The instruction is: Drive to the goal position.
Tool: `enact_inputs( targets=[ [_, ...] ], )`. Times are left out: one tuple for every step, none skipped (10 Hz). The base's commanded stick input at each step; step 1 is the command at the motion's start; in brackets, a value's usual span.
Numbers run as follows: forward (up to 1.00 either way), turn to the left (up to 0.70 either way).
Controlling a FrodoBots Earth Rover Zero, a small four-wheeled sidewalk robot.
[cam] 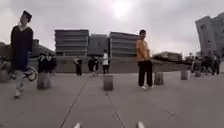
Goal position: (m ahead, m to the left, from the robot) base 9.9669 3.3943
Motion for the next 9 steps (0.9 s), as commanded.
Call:
enact_inputs(
  targets=[
    [0.58, 0.15],
    [0.55, 0.14],
    [0.53, 0.14],
    [0.52, 0.3],
    [0.52, 0.31],
    [0.52, 0.31],
    [0.53, 0.3],
    [0.68, 0.16],
    [0.7, 0.14]
  ],
)
